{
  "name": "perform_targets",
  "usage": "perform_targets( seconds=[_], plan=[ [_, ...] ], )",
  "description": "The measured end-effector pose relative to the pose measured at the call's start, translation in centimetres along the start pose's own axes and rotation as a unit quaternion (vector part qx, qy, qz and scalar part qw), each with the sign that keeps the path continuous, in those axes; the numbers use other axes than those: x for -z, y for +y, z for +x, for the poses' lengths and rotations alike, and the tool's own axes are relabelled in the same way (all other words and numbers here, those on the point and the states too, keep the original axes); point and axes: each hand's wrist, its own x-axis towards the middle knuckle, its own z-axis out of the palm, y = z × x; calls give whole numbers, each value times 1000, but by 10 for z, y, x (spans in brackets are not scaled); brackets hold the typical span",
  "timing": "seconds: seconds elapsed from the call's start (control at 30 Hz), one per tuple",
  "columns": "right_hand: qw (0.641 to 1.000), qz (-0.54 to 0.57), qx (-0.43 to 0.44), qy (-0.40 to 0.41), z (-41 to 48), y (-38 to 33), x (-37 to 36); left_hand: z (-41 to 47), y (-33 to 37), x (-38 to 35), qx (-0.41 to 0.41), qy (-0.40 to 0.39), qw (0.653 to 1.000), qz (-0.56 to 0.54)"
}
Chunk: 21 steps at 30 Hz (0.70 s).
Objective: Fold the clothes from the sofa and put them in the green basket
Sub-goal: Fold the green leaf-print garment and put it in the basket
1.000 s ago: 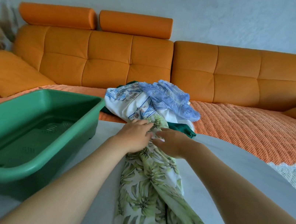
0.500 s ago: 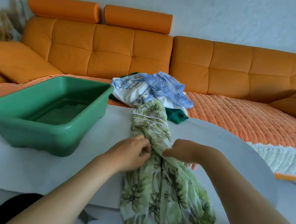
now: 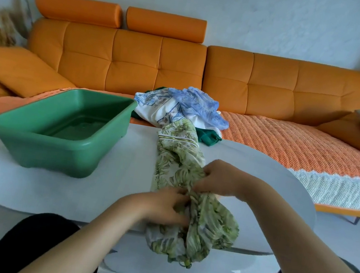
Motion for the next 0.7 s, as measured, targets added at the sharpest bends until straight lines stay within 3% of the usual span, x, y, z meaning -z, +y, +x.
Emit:
perform_targets(
  seconds=[0.07,0.17,0.27,0.3,0.4,0.47,0.5,0.6,0.7],
  plan=[
    [988,137,38,-54,-7,-8,-7,-6,-5,14,45,82,991,-97],
    [917,336,70,-203,-14,-13,-21,-16,-17,24,128,211,948,-199],
    [900,356,71,-241,-14,-9,-36,-26,-18,23,161,204,873,-413],
    [910,334,67,-237,-14,-7,-40,-27,-16,20,157,195,872,-420],
    [957,250,36,-141,-15,-5,-43,-20,-12,3,173,230,922,-260],
    [989,139,28,-40,-16,-3,-39,-17,-14,-1,170,269,928,-193],
    [995,95,33,-27,-17,0,-36,-16,-18,-1,165,287,926,-180],
    [991,11,63,-116,-24,3,-38,-24,-27,5,175,296,935,-83],
    [982,-65,89,-153,-28,1,-51,-30,-28,3,187,293,938,-8]
  ],
)
